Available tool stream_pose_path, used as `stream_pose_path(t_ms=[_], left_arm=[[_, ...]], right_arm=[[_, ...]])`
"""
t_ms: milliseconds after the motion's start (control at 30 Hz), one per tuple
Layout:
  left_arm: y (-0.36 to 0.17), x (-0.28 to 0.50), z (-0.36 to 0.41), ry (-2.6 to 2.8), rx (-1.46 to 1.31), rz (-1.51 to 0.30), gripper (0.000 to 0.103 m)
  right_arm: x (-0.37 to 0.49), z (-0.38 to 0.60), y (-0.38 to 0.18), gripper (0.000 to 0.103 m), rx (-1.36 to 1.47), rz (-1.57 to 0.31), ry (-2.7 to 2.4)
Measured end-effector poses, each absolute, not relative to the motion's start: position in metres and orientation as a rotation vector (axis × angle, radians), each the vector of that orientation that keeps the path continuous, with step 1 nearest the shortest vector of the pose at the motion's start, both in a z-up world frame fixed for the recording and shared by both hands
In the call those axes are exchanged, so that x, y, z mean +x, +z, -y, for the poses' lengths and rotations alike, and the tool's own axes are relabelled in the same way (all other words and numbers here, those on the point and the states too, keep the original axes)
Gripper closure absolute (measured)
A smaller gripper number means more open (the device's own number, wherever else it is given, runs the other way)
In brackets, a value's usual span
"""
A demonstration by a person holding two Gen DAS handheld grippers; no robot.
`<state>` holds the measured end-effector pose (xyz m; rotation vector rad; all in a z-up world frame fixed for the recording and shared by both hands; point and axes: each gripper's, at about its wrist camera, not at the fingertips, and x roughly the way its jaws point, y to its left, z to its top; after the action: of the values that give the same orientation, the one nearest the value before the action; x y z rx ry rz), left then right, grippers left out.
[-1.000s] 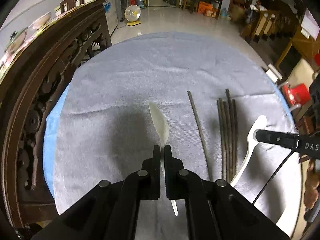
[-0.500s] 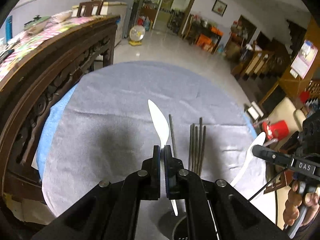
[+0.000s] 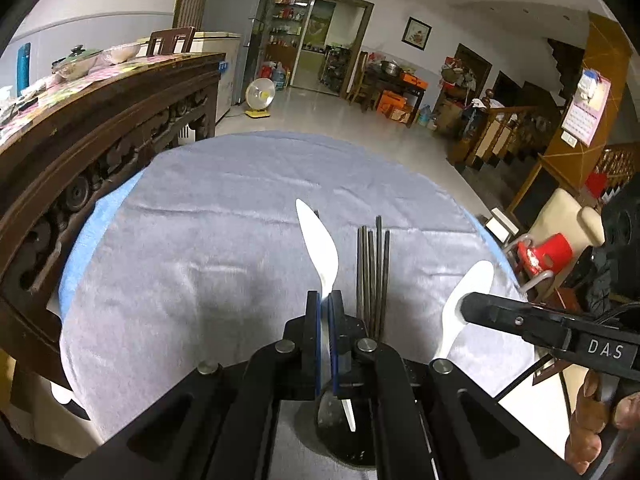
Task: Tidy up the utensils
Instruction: 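Lift both spoons and carry them to the black holder, lowering them in, then open both tools to release the spoons into the holder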
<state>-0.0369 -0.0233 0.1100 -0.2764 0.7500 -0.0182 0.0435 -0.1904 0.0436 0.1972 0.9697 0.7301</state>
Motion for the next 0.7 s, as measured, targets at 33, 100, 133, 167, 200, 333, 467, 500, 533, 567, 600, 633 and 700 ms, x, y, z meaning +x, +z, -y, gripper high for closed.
stream_pose_path(t_ms=[33, 100, 133, 167, 200, 333, 467, 500, 533, 567, 600, 633, 700], left_arm=[[0.104, -0.039, 0.025, -0.020, -0.273, -0.747, 0.100], [0.097, -0.041, 0.028, -0.016, -0.260, -0.750, 0.100], [0.092, -0.043, 0.030, -0.019, -0.259, -0.754, 0.100], [0.090, -0.045, 0.031, -0.020, -0.258, -0.757, 0.100], [0.088, -0.047, 0.034, -0.018, -0.251, -0.757, 0.100], [0.081, -0.055, 0.039, -0.022, -0.226, -0.749, 0.100], [0.074, -0.063, 0.045, -0.026, -0.204, -0.752, 0.099], [0.072, -0.065, 0.046, -0.027, -0.200, -0.751, 0.099], [0.073, -0.067, 0.047, -0.024, -0.186, -0.747, 0.099], [0.073, -0.069, 0.048, -0.026, -0.183, -0.746, 0.099], [0.073, -0.070, 0.049, -0.028, -0.185, -0.748, 0.099], [0.073, -0.072, 0.050, -0.034, -0.184, -0.751, 0.099], [0.072, -0.076, 0.051, -0.036, -0.178, -0.754, 0.099]], right_arm=[[0.041, 0.189, 0.039, 0.099, 0.187, -0.971, 0.722], [0.038, 0.187, 0.032, 0.099, 0.170, -0.976, 0.716], [0.036, 0.186, 0.030, 0.099, 0.162, -0.974, 0.712], [0.033, 0.185, 0.028, 0.099, 0.151, -0.970, 0.705], [0.031, 0.184, 0.027, 0.099, 0.143, -0.969, 0.704], [0.026, 0.180, 0.021, 0.099, 0.127, -0.972, 0.704], [0.022, 0.178, 0.018, 0.099, 0.121, -0.973, 0.704], [0.021, 0.178, 0.018, 0.099, 0.123, -0.973, 0.704], [0.021, 0.178, 0.017, 0.099, 0.124, -0.973, 0.703], [0.020, 0.178, 0.017, 0.099, 0.123, -0.973, 0.703], [0.020, 0.178, 0.017, 0.099, 0.123, -0.973, 0.703], [0.019, 0.179, 0.017, 0.099, 0.124, -0.972, 0.702], [0.018, 0.179, 0.016, 0.099, 0.121, -0.976, 0.699]])
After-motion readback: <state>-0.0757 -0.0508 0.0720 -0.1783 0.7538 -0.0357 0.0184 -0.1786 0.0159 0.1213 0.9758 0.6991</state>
